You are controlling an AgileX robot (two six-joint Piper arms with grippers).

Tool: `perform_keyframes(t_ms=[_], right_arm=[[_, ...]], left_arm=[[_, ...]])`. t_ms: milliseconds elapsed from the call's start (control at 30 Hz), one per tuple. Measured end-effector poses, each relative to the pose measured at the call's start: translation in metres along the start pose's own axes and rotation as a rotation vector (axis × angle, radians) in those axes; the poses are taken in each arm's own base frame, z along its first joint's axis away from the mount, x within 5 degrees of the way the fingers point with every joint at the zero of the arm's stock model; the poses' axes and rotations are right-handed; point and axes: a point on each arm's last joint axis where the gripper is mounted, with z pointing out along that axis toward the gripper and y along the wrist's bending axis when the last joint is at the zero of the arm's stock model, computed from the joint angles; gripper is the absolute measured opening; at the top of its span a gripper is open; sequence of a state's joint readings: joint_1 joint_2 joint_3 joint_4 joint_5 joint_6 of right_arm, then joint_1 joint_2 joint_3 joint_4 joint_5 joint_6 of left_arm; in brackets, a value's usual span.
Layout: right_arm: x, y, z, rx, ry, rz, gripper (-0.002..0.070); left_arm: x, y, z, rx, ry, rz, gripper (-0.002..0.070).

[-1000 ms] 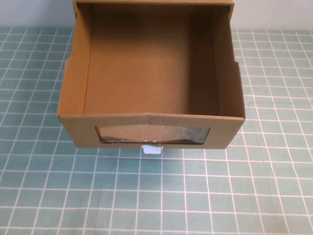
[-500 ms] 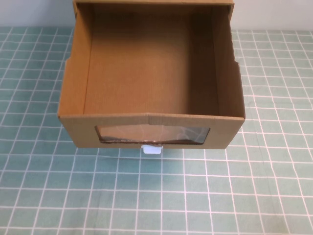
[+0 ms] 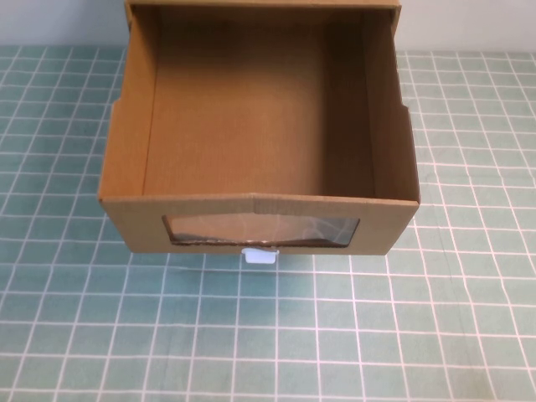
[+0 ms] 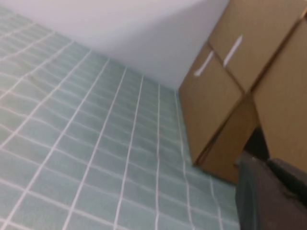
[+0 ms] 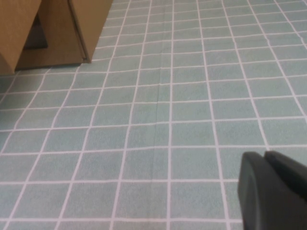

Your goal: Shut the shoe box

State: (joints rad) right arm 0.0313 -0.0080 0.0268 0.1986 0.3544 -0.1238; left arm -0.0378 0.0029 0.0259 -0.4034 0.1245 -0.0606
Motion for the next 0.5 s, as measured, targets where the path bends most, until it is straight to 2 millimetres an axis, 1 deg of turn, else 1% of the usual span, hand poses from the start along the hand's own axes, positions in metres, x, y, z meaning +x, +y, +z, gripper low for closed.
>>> perform_keyframes(t_ms=[67, 133, 167, 233, 300, 367, 433, 500], right_arm=[[0.000, 0.000, 0.000, 0.000, 0.000, 0.000, -0.0013], [0.000, 0.000, 0.000, 0.000, 0.000, 0.000, -0.0013], [0.000, 0.000, 0.000, 0.000, 0.000, 0.000, -0.0013], [0.000, 0.000, 0.000, 0.000, 0.000, 0.000, -0.0013], [0.000, 0.000, 0.000, 0.000, 0.000, 0.000, -0.0013], [0.000, 0.000, 0.000, 0.000, 0.000, 0.000, -0.0013], [0.000, 0.000, 0.000, 0.000, 0.000, 0.000, -0.0013], [0.000, 0.000, 0.000, 0.000, 0.000, 0.000, -0.0013]], left_arm=[[-0.002, 0.000, 0.000, 0.003, -0.021, -0.016, -0.0005], [-0.002, -0.001, 0.000, 0.005, -0.002, -0.027, -0.0005], [-0.005, -0.004, 0.000, 0.009, 0.023, -0.032, -0.0005], [-0.017, -0.014, 0.000, 0.013, 0.080, -0.032, -0.0005], [-0.039, -0.028, 0.003, 0.020, 0.149, -0.007, -0.0005], [-0.065, -0.044, 0.009, 0.034, 0.215, 0.050, -0.0005], [-0.087, -0.058, 0.019, 0.048, 0.309, 0.127, -0.0005], [-0.113, -0.074, 0.036, 0.078, 0.383, 0.219, -0.0005]])
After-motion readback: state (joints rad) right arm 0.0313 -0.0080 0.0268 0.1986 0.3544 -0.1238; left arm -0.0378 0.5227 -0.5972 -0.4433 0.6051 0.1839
